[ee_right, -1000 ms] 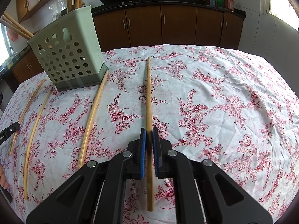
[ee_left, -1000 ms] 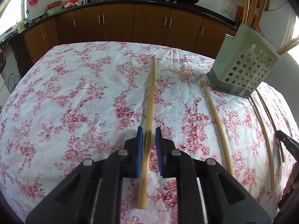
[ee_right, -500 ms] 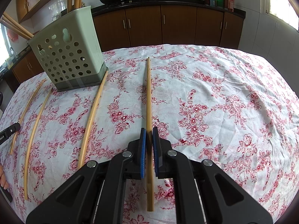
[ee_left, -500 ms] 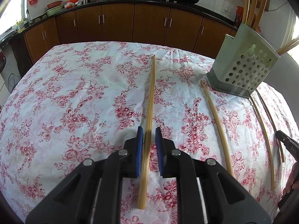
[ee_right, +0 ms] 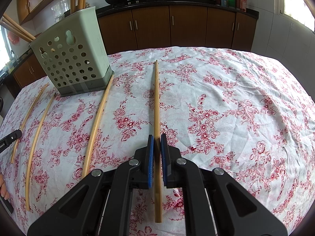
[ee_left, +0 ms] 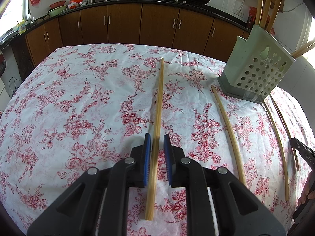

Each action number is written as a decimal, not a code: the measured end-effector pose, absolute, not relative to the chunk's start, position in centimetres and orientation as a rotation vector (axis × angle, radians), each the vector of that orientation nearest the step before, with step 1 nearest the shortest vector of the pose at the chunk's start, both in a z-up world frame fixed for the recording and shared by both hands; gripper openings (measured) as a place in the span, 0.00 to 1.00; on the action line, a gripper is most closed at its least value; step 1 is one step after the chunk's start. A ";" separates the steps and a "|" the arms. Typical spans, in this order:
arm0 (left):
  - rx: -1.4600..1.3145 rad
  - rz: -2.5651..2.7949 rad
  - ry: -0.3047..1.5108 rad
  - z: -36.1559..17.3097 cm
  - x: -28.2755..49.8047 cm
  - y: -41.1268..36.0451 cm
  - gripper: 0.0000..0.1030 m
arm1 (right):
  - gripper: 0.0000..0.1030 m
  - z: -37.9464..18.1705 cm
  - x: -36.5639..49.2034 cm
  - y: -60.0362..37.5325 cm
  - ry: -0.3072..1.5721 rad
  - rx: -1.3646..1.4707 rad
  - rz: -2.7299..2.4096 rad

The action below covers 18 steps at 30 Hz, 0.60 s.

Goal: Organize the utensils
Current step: 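Hold the chopstick in the left tool while the right tool holds its chopstick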

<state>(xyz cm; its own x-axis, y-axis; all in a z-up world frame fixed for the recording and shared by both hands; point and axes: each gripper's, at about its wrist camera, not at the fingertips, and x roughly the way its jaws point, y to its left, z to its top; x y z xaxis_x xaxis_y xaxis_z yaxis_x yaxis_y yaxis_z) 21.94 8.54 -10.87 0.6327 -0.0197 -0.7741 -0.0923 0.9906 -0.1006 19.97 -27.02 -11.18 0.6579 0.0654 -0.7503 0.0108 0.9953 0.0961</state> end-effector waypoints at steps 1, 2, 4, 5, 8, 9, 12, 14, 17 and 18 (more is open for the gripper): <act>-0.136 0.042 0.886 -10.9 21.9 8.6 0.15 | 0.08 -11.2 20.0 -27.0 0.853 0.095 0.031; -0.136 0.042 0.885 -10.9 21.9 8.5 0.15 | 0.08 -11.2 20.0 -27.0 0.853 0.095 0.031; -0.136 0.042 0.885 -10.9 21.9 8.5 0.15 | 0.08 -11.2 20.0 -27.0 0.852 0.095 0.031; -0.136 0.042 0.885 -10.9 21.9 8.5 0.15 | 0.08 -11.2 20.0 -27.0 0.852 0.095 0.031; -0.136 0.041 0.885 -10.9 21.9 8.6 0.15 | 0.08 -11.2 19.9 -27.0 0.852 0.095 0.031; -0.136 0.042 0.885 -10.9 21.9 8.5 0.15 | 0.08 -11.2 19.9 -27.0 0.852 0.095 0.031; -0.136 0.041 0.885 -10.9 21.9 8.6 0.15 | 0.08 -11.2 19.9 -27.0 0.852 0.095 0.031; -0.136 0.042 0.886 -10.9 22.0 8.6 0.15 | 0.08 -11.2 20.0 -27.1 0.852 0.095 0.031; -0.139 0.041 0.885 -10.9 21.9 8.6 0.15 | 0.08 -11.2 20.0 -27.2 0.852 0.096 0.032; -0.140 0.040 0.885 -10.8 21.9 8.6 0.15 | 0.08 -11.2 20.0 -27.2 0.852 0.097 0.031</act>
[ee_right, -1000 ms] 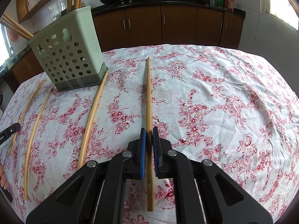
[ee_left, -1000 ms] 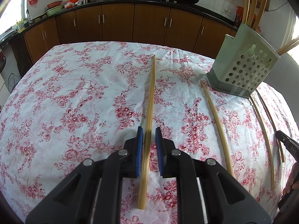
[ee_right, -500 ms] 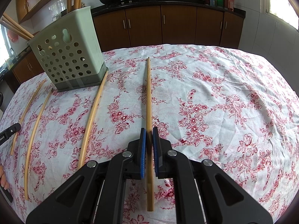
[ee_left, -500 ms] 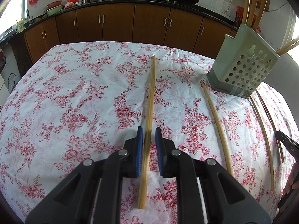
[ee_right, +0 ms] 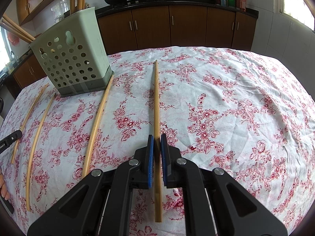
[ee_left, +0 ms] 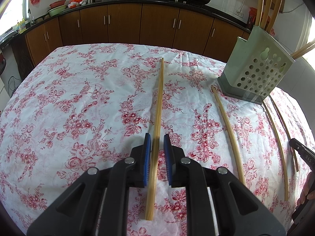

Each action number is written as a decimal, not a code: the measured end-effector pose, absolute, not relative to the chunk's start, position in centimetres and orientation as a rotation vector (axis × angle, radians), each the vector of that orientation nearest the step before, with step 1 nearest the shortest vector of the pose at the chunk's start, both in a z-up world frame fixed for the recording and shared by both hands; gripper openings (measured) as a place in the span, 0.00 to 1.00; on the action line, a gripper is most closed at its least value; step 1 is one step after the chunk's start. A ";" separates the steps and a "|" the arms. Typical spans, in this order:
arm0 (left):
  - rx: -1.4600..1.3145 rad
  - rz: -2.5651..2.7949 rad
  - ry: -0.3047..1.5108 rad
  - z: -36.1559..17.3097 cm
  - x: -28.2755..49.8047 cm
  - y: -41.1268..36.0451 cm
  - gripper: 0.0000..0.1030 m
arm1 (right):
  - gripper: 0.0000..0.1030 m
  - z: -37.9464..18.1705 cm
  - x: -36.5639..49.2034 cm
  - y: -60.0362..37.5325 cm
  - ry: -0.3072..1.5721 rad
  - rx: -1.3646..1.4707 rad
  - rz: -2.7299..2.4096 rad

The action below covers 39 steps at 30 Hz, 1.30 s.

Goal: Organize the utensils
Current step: 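Hold the chopstick in the left tool while the right tool holds its chopstick, then lift both held chopsticks up over the green holder with both tools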

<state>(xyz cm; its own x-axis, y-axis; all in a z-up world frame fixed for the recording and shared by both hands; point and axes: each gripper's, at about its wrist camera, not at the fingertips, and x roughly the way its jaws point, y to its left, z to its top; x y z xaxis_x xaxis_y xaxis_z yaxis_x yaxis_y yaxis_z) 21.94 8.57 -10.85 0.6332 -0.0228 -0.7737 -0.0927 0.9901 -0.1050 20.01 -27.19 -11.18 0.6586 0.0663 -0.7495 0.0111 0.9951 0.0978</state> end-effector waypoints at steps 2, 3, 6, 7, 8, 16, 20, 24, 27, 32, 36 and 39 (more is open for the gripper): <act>-0.143 0.039 0.885 -10.8 21.9 8.5 0.15 | 0.08 -11.2 20.0 -27.2 0.851 0.098 0.031; -0.142 0.038 0.885 -10.7 21.8 8.5 0.15 | 0.08 -11.2 19.9 -27.1 0.850 0.100 0.029; -0.078 0.043 0.893 -10.7 21.0 7.8 0.15 | 0.08 -11.1 19.1 -26.9 0.850 0.094 0.029; -0.057 0.045 0.896 -10.6 20.7 7.5 0.15 | 0.08 -11.1 18.8 -26.7 0.850 0.084 0.030; -0.044 0.046 0.897 -10.7 20.3 7.3 0.15 | 0.08 -11.1 18.4 -26.6 0.851 0.074 0.032; 0.010 0.036 0.901 -10.3 19.2 6.3 0.08 | 0.08 -10.7 17.2 -27.1 0.840 0.098 0.038; 0.015 0.023 0.799 -7.0 17.6 6.0 0.08 | 0.07 -7.0 16.1 -27.5 0.724 0.101 0.038; -0.025 0.000 0.658 -1.8 16.7 5.8 0.08 | 0.07 -2.8 15.2 -27.6 0.602 0.100 0.041; -0.062 -0.016 0.587 1.4 16.8 6.1 0.08 | 0.07 -0.7 15.3 -27.8 0.537 0.103 0.044; -0.073 -0.022 0.532 4.8 16.9 6.1 0.08 | 0.07 1.3 15.8 -27.9 0.486 0.107 0.045; -0.090 -0.042 0.512 6.7 17.1 6.4 0.08 | 0.07 2.1 16.1 -28.2 0.470 0.128 0.053; -0.104 -0.073 0.489 8.2 16.8 6.2 0.08 | 0.07 3.4 16.0 -28.1 0.440 0.134 0.072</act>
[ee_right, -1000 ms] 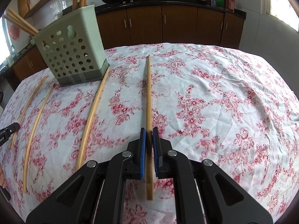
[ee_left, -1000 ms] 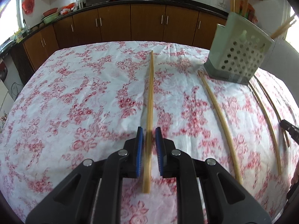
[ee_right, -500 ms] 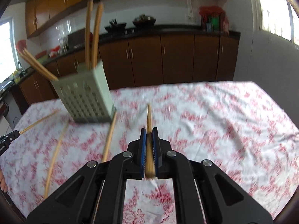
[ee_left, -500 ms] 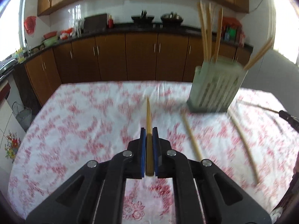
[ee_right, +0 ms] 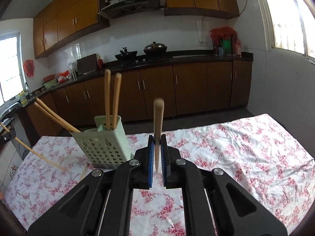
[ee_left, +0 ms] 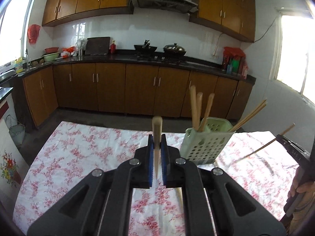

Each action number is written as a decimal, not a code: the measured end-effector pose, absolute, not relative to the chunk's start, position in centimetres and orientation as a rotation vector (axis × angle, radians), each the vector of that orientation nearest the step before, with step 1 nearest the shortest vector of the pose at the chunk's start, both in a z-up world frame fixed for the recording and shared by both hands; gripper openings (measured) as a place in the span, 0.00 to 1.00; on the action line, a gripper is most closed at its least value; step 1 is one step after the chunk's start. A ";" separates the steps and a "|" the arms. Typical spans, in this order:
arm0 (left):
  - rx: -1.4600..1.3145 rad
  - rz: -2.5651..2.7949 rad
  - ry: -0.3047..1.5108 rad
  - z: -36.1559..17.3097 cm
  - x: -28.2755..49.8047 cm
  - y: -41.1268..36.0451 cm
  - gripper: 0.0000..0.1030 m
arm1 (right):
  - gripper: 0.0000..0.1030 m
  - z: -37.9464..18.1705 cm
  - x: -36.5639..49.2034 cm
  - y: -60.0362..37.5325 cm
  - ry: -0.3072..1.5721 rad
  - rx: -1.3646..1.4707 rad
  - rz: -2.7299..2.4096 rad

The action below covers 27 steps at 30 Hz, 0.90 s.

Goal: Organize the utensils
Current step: 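Lift both held chopsticks up over the green holder with both tools, then open the left tool over the holder while the right tool releases its chopstick in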

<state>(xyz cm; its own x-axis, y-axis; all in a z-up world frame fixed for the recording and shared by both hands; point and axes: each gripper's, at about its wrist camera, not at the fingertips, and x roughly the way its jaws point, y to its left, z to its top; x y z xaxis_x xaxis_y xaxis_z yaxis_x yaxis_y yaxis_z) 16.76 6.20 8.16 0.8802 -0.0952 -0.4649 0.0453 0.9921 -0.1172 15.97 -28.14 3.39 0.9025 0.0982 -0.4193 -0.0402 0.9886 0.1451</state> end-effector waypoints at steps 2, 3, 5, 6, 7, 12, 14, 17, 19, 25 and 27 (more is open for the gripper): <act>-0.107 -0.096 0.467 9.2 16.4 5.8 0.08 | 0.07 4.9 15.7 -28.1 0.407 0.135 0.095; -0.106 -0.106 0.454 9.8 16.2 5.5 0.08 | 0.07 5.3 15.7 -28.1 0.396 0.138 0.104; -0.109 -0.125 0.432 10.7 15.9 4.9 0.08 | 0.07 6.7 15.2 -27.9 0.362 0.150 0.134; -0.112 -0.137 0.415 11.4 15.7 4.5 0.08 | 0.07 7.4 15.0 -27.7 0.344 0.158 0.149; -0.113 -0.144 0.401 11.9 15.6 4.2 0.08 | 0.07 7.9 14.9 -27.5 0.328 0.163 0.162; -0.124 -0.172 0.312 14.7 16.3 1.9 0.08 | 0.07 10.4 14.8 -26.0 0.234 0.184 0.208; -0.145 -0.189 0.262 16.3 17.0 0.8 0.08 | 0.07 11.4 15.1 -25.2 0.195 0.199 0.222; -0.163 -0.185 0.192 18.1 18.0 -0.4 0.08 | 0.07 12.7 15.7 -24.2 0.121 0.210 0.217; -0.172 -0.171 0.145 19.0 19.2 -1.2 0.08 | 0.07 13.1 16.6 -23.6 0.073 0.207 0.204; -0.159 -0.134 0.141 16.9 23.1 -2.9 0.08 | 0.07 11.2 19.4 -22.7 0.031 0.205 0.164; -0.170 -0.136 0.168 15.3 24.2 -2.9 0.08 | 0.07 10.0 20.6 -22.6 0.061 0.223 0.166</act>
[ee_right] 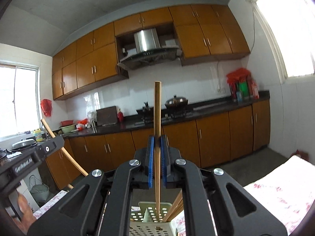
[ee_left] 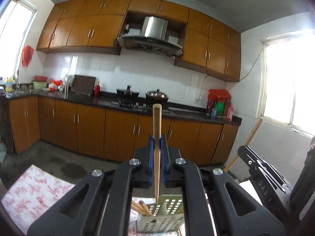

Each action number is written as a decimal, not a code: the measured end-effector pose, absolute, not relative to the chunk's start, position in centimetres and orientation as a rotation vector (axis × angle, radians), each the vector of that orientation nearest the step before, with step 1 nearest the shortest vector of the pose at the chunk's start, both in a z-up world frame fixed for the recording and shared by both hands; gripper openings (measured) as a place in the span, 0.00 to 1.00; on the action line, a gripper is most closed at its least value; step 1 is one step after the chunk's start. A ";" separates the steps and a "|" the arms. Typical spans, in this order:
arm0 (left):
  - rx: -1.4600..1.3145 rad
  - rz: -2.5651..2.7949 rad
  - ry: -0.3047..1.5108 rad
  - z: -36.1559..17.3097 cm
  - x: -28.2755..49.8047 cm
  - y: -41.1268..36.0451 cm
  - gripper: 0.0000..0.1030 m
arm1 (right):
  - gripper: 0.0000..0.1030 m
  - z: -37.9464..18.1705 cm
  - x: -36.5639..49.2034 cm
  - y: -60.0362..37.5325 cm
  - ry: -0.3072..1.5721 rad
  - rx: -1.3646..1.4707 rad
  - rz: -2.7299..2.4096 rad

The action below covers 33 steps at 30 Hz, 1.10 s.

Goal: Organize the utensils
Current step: 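Open the left tool over the holder while the right tool releases its chopstick in, then close the left tool on a chopstick while the right tool grasps the last one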

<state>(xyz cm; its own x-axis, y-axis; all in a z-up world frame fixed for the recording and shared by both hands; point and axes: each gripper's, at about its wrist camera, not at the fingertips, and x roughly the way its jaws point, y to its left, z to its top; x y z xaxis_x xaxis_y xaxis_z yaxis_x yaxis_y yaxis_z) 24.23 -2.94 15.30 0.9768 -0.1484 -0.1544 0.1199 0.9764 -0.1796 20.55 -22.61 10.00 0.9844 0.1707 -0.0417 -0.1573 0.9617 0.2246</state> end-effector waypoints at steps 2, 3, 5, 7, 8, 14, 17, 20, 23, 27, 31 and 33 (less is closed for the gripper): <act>-0.189 -0.146 0.194 14.1 25.0 -2.6 0.08 | 0.07 9.1 21.2 -22.5 0.091 0.233 0.177; -0.196 -0.149 0.208 13.6 25.3 -2.5 0.08 | 0.07 8.8 21.2 -22.3 0.102 0.230 0.180; -0.205 -0.154 0.226 12.9 25.6 -2.3 0.08 | 0.08 8.4 21.1 -22.1 0.122 0.213 0.185; -0.216 -0.158 0.238 12.5 25.8 -1.8 0.08 | 0.09 8.2 20.9 -21.9 0.138 0.210 0.191; -0.219 -0.158 0.241 12.3 25.8 -1.7 0.08 | 0.10 8.1 20.8 -21.9 0.151 0.208 0.195; -0.218 -0.154 0.233 12.5 24.3 -0.7 0.20 | 0.40 9.1 19.4 -22.7 0.156 0.209 0.185; -0.224 -0.146 0.222 12.9 22.7 0.1 0.26 | 0.43 9.9 18.3 -23.4 0.150 0.208 0.169; -0.226 -0.133 0.222 13.0 20.9 0.9 0.29 | 0.46 10.2 16.4 -24.5 0.157 0.203 0.137; -0.231 -0.112 0.242 12.4 18.7 2.2 0.34 | 0.50 9.3 15.0 -25.9 0.197 0.204 0.100; -0.202 -0.056 0.321 8.4 16.0 3.6 0.38 | 0.51 5.2 14.4 -26.7 0.351 0.187 0.051; -0.184 -0.042 0.497 2.5 16.3 4.0 0.38 | 0.35 -2.6 15.6 -26.2 0.639 0.190 0.086; -0.186 -0.054 0.602 -0.8 16.7 3.9 0.38 | 0.26 -5.5 15.8 -25.3 0.740 0.205 0.139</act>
